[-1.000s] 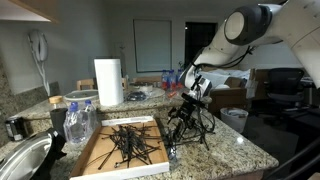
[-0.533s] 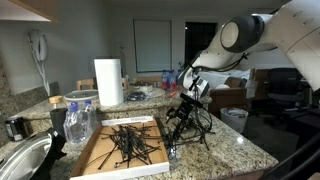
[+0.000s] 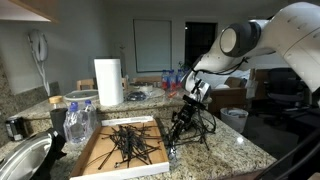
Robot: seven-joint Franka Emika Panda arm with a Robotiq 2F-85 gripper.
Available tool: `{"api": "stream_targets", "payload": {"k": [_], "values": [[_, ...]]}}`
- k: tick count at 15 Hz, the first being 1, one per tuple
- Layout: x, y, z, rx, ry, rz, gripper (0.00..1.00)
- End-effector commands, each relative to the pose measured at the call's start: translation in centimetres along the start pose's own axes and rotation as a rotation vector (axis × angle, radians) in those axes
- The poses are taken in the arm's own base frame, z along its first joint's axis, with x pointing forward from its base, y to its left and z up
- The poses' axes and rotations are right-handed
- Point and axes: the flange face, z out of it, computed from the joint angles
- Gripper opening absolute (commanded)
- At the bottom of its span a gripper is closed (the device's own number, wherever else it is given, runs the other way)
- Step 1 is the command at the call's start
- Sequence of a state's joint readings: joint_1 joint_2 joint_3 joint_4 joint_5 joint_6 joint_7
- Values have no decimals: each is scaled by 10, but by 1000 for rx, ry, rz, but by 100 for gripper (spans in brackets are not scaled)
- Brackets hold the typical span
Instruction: Pick up some of the black cables from the counter and put them in the box
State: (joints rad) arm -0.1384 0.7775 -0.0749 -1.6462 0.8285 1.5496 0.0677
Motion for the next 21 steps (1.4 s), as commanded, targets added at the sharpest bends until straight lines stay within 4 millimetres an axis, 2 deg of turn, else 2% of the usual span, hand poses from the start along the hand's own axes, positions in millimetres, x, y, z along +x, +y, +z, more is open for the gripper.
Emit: {"api": "stream_targets", "payload": {"k": [1,3,4,9,13,15,18,21], "values": [[2,7,-3,-1,-42,26,15],[3,8,-1,-4,-50,31,2],[4,8,-1,-5,-51,33,0],[2,4,-2,-9,-38,29,0],[-11,0,-11,-5,-8,8,0],[-26,-3,-19,-8,10,-7,0],[-71,-15,-39,-30,61,-42,0],[-120,-36,-54,-70,104,-93,0]]}}
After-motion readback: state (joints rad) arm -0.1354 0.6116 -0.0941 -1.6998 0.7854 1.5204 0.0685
